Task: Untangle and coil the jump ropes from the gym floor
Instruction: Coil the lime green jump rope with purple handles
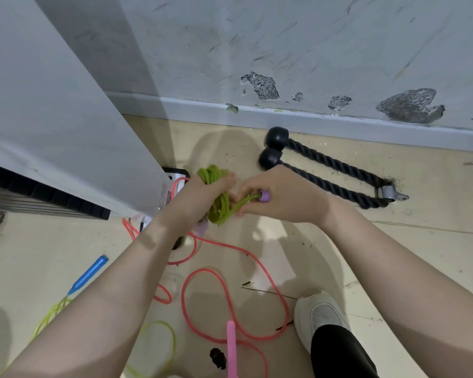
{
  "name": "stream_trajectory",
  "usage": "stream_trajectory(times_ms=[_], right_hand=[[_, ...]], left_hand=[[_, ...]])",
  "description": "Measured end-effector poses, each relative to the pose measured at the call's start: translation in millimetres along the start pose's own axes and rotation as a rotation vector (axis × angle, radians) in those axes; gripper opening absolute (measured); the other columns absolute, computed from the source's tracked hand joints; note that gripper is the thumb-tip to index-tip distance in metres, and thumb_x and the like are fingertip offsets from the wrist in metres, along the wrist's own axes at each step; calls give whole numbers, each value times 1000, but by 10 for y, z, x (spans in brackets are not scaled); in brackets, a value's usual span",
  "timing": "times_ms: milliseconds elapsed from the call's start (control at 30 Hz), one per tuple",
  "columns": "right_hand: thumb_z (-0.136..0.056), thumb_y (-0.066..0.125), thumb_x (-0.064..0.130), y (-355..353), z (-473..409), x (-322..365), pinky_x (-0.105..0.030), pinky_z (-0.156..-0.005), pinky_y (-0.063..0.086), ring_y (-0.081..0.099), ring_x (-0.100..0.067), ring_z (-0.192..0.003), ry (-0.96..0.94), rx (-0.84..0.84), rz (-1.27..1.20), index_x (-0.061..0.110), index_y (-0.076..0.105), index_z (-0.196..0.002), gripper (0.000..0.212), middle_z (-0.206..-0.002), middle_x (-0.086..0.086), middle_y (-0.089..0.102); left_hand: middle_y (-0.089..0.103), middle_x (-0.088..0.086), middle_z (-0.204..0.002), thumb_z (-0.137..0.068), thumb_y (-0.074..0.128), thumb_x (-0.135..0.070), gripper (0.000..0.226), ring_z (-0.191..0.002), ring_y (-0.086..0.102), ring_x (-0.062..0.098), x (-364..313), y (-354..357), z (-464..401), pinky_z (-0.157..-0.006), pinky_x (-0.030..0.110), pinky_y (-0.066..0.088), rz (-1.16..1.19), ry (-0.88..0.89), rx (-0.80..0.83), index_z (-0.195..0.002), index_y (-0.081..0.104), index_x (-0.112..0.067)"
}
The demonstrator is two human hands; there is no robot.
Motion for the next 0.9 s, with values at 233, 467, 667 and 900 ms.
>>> stream_trajectory(times_ms=[233, 467, 667, 900], right_hand=[[-64, 80, 45, -69, -20, -39, -25, -80, 44, 55, -1, -81, 141, -55, -23, 25, 47, -116, 64, -101, 27, 44], [-73, 76, -1, 303, 48, 19, -26, -96, 48, 62, -10, -107, 119, 355, -547, 12, 34, -137, 78, -118, -3, 63], [-76, 69, -6, 258, 53, -65, -48, -94, 50, 66, -30, -99, 177, 232, -727, 10, 42, -131, 63, -98, -18, 69], [-78, 59, -12, 149, 23, -133, -53, -89, 48, 67, -27, -84, 173, 112, -860, 14, 46, -128, 57, -78, -8, 65]], left_hand=[[48, 8, -40, -73, 49, -74, 67, -35, 40, 20, -26, 354, 194, -51, 30, 35, 291, -36, 710, -60, 57, -9], [48, 5, -36, -74, 46, -76, 75, -32, 38, 18, -84, 355, 269, -51, 32, 32, 171, 16, 873, -63, 60, -4], [55, 7, -44, -81, 35, -67, 70, -35, 48, 15, -63, 316, 193, -49, 26, 42, 273, -94, 574, -60, 62, -6], [56, 4, -46, -63, 37, -69, 66, -37, 50, 13, -213, 301, 138, -46, 19, 47, 306, -143, 335, -55, 60, -8]])
Point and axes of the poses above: each hand's wrist, its own z-axis away from the middle knuckle, its own y-axis out of the palm, x = y × z, the point moved 6 cm from there along -z, towards the middle knuckle
